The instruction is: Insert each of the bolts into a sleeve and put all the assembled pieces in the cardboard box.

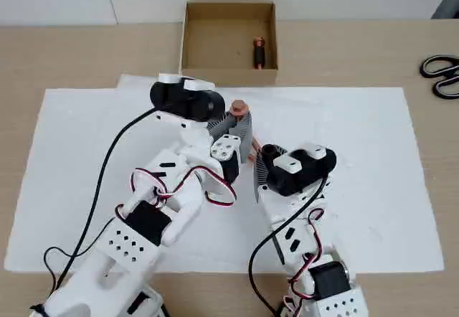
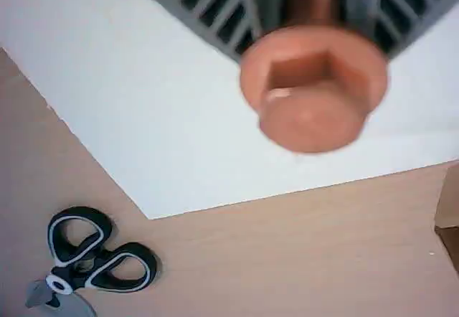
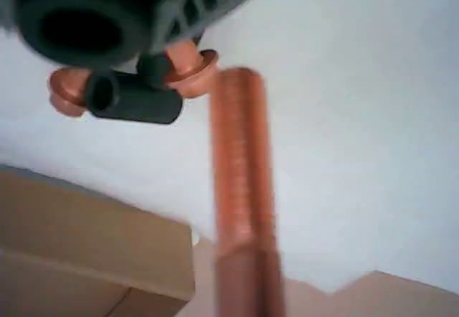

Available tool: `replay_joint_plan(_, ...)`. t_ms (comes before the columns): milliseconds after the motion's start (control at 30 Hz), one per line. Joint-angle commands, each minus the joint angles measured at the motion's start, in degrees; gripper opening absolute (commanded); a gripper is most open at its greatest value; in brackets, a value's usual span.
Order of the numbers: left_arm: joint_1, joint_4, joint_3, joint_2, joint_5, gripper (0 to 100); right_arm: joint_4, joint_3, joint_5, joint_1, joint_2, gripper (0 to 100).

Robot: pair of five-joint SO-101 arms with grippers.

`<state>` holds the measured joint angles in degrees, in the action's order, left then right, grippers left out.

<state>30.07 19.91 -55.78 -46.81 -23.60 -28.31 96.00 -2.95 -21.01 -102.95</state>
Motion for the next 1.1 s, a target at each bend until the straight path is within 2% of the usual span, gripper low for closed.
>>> replay_joint_plan(0, 0.5, -1.9, 0.6, -2.3, -1.2, 1, 1.1, 0.4, 0.4, -0.5, -1.1, 0.3)
replay_joint_plan(300, 0.5, -6.2, 0.4, -2.0, -1.3, 1, 1.1, 0.4, 0.4, -3.2, -1.1, 0.3)
replay_joint_plan(633, 3.5, -6.2, -0.6, -1.9, -1.4, 1, 1.1, 0.4, 0.4, -3.5, -1.1, 0.3)
replay_joint_plan(1067, 3.5, -6.2, -1.9, -1.9, -1.4, 1, 1.1, 0.4, 0.4, -3.4, -1.1, 0.3)
